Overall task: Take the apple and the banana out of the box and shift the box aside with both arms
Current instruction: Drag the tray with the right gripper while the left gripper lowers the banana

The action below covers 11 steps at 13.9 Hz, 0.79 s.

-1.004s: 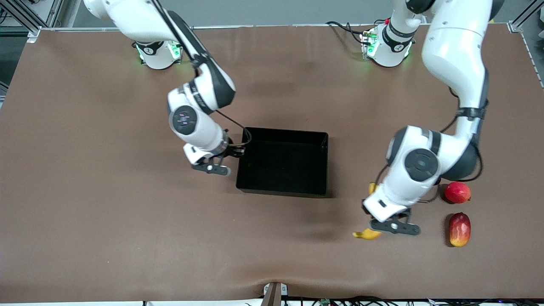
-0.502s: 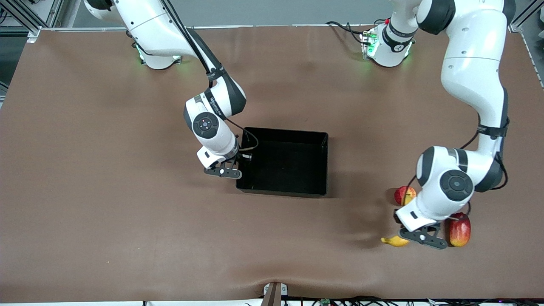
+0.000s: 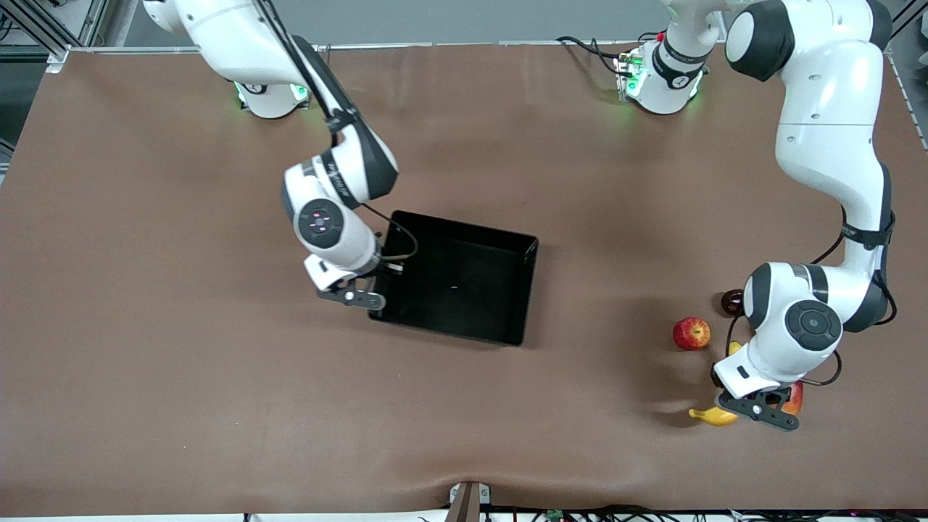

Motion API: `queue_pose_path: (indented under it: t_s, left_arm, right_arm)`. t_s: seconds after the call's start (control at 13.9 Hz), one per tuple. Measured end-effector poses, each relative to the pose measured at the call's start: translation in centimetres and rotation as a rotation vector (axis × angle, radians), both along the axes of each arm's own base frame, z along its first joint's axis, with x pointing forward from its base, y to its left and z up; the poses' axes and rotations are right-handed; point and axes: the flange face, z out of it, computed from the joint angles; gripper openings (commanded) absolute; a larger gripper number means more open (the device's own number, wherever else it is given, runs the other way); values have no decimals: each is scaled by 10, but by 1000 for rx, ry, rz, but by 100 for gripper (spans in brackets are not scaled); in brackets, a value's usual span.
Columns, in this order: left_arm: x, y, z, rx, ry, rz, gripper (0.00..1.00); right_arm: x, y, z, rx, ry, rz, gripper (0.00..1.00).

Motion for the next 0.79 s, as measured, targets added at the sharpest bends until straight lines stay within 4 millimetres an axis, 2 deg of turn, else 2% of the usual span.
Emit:
queue_pose_path:
  t_s: [0.22,0.36,0.5,0.57,0.65,0.72,0.79]
  left_arm:
    - [-3,13,-18,-1,22,17,0]
    - [-4,16,-26,-2,32,22,17]
    - [-6,15,-31,-3,38,24,37]
    - [-7,15,-33,-3,42,24,61]
    - [-7,16,-34,-3,44,26,92]
    - [-7,16,-34,-3,44,27,100]
    - [-7,16,-34,-3,43,27,100]
  right_arm:
    - [11,-59,47,4,57,-24,0]
    - [14,-95,69,12,78,-44,0]
    - [11,-125,78,-16,68,-39,0]
    - [8,-140,78,-39,65,-13,0]
    - [5,-153,76,-51,69,16,0]
    - [2,-167,73,-56,75,48,0]
    - [1,-185,68,-58,77,81,0]
